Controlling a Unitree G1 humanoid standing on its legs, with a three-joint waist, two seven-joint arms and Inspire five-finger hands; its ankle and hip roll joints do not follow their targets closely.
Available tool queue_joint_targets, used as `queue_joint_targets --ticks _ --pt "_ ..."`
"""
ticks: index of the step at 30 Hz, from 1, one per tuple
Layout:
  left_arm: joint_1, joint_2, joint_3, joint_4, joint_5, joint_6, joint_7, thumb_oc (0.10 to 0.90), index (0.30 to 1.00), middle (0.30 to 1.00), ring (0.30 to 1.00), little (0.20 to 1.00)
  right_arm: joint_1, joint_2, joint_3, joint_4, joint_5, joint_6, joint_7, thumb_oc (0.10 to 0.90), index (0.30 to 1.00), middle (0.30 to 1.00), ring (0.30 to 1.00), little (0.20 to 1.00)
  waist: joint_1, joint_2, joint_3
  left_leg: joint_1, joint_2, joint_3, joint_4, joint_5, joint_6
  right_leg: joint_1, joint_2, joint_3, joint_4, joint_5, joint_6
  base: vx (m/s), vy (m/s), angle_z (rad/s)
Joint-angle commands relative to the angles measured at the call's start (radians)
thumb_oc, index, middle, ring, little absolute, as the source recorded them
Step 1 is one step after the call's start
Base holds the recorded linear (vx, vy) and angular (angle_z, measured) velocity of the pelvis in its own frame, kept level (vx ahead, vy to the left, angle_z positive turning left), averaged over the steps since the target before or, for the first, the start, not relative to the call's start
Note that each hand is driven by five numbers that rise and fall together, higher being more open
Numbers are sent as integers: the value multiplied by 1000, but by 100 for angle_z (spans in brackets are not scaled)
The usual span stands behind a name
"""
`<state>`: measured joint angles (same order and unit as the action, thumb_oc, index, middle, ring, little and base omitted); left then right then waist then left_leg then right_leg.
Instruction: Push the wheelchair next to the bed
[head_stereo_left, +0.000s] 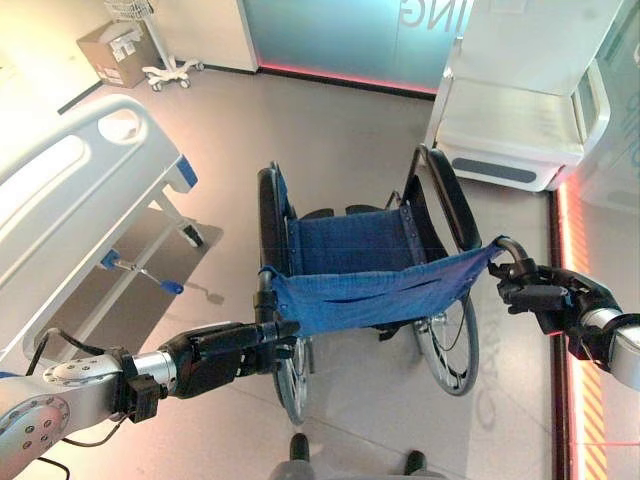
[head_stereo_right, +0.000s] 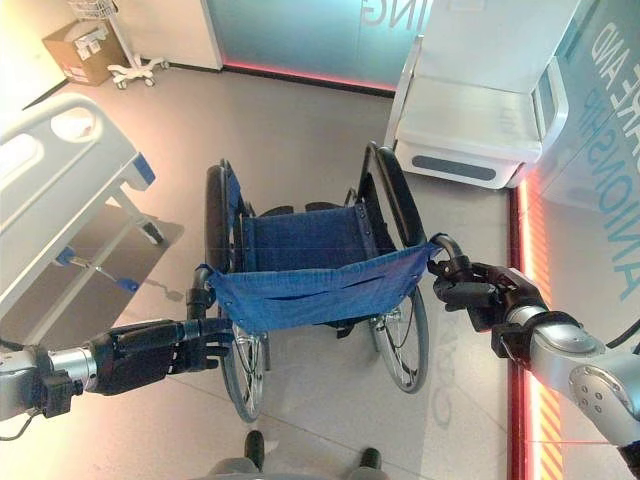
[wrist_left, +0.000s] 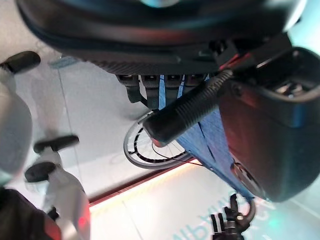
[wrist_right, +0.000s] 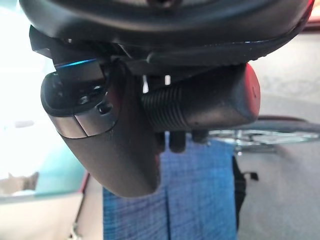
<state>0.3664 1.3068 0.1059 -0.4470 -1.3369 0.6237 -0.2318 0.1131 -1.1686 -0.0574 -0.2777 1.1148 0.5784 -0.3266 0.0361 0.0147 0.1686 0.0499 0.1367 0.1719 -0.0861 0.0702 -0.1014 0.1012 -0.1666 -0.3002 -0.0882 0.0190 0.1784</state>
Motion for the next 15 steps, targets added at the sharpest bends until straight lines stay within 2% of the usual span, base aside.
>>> queue_joint_targets --ticks 1,3,7,9,15 --pt "-151 -58 0 -69 -155 -181 -23 800 900 900 900 900 -49 -9 88 -55 48 -51 13 400 300 300 300 300 -15 9 -35 24 -11 64 -1 -25 -3 -5 4 -15 1 23 -9 0 0 0" --pt "-163 -76 -16 -77 -153 -227 -25 800 900 900 900 900 -50 -6 88 -57 51 -48 9 400 300 300 300 300 -16 6 -35 23 -12 62 -1 -26 -3 -6 4 -13 1 22 -10 0 0 0" --pt "-211 -139 -62 -86 -187 -290 68 800 900 900 900 900 -56 26 102 -47 30 -45 9 400 300 300 300 300 -17 -3 -34 24 -13 58 -1 -29 -1 -4 5 -12 1 18 -10 0 0 0" --pt "-224 -164 -76 -84 -174 -302 117 800 900 900 900 900 -56 40 110 -48 20 -44 4 400 300 300 300 300 -17 -8 -36 24 -14 56 -1 -30 -1 -3 6 -11 1 17 -10 0 0 0" --pt "-224 -202 -68 -67 -116 -327 164 800 900 900 900 900 -64 51 111 -53 22 -31 -8 400 300 300 300 300 -16 -15 -35 26 -16 53 -1 -31 2 -3 8 -6 1 17 -12 0 0 0"
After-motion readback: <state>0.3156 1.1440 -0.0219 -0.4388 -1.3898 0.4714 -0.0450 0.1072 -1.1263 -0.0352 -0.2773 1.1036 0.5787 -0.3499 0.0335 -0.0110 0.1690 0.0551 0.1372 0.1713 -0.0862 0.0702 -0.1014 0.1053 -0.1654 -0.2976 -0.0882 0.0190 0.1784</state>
